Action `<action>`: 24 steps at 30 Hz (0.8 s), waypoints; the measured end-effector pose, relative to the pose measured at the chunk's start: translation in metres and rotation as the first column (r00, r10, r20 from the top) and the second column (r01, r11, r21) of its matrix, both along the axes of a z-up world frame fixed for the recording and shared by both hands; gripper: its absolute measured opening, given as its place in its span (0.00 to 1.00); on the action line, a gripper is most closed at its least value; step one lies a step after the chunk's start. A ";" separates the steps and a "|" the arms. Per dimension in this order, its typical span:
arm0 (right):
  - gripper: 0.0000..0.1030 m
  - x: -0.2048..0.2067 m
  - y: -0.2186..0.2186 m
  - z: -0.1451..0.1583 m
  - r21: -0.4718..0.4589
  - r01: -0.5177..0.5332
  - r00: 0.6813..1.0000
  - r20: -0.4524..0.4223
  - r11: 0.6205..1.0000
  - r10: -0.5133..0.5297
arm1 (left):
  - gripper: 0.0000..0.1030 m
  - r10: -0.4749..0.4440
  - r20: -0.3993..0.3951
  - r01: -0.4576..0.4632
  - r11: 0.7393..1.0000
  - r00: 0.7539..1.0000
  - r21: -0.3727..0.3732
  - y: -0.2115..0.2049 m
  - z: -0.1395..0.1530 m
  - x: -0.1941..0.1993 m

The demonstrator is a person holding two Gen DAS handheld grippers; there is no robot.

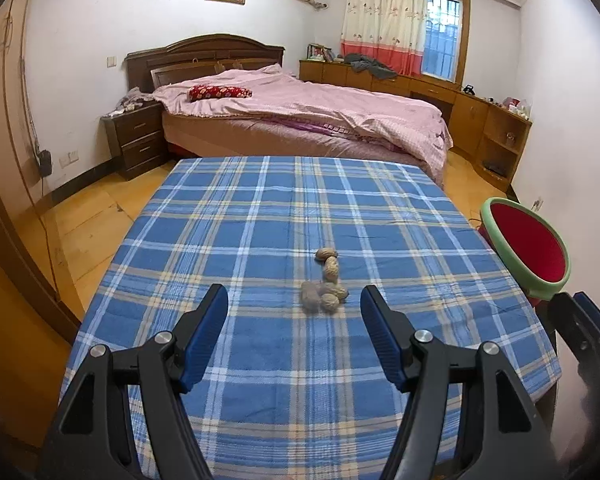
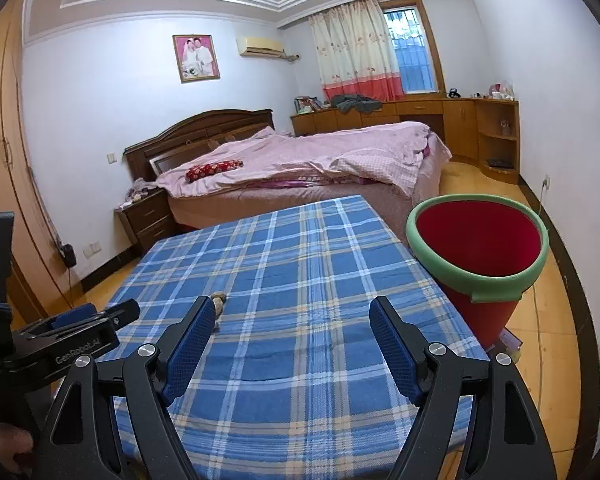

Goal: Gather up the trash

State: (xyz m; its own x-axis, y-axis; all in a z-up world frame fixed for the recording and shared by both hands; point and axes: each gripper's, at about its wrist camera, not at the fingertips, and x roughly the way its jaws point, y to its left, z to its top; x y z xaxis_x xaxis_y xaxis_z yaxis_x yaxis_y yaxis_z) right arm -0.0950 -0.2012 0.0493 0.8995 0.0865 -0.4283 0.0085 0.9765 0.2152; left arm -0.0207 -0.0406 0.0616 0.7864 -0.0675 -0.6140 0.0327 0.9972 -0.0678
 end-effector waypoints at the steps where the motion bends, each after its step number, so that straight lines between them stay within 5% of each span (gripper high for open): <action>1: 0.78 -0.001 0.000 0.000 0.001 0.001 1.000 -0.002 1.000 -0.001 | 0.66 0.003 -0.004 -0.003 1.000 1.000 -0.003 0.001 -0.001 0.001; 24: 0.78 0.009 0.002 -0.011 -0.001 -0.003 0.999 -0.035 1.000 0.002 | 0.67 0.031 0.005 -0.031 1.000 1.000 -0.004 0.006 -0.014 0.006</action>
